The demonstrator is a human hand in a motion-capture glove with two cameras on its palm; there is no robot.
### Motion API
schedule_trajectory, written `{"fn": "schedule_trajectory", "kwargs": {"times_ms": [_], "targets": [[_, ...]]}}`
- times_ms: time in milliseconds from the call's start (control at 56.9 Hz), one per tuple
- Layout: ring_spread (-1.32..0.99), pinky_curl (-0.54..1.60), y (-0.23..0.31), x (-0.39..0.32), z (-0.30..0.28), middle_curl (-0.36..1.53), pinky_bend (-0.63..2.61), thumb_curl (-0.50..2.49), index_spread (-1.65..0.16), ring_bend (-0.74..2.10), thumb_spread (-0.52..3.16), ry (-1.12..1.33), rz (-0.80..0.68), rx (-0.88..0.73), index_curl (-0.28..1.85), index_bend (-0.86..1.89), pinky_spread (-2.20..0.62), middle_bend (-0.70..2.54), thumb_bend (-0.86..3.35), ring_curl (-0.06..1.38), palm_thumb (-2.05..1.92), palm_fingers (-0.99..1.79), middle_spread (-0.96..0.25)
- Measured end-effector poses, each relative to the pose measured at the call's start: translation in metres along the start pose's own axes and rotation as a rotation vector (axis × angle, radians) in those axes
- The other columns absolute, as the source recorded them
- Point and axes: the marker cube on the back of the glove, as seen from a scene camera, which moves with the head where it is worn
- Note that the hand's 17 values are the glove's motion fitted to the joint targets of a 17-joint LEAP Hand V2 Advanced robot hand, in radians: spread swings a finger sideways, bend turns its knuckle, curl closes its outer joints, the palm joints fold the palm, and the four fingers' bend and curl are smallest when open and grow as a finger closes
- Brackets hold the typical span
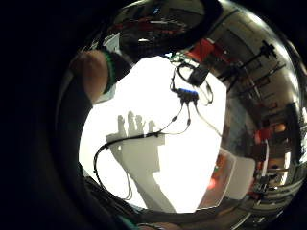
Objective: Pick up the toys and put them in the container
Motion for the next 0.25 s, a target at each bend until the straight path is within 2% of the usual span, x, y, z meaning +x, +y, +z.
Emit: {"fn": "schedule_trajectory", "kwargs": {"times_ms": [246], "targets": [[-0.34,0.31,0.004,0.034,0.033,0.58,0.64,0.26,-0.42,0.88,1.49,0.015,0.083,0.036,0.68,0.38,-0.02,0.40,-0.02,0.39,-0.04,0.43,-0.22]]}}
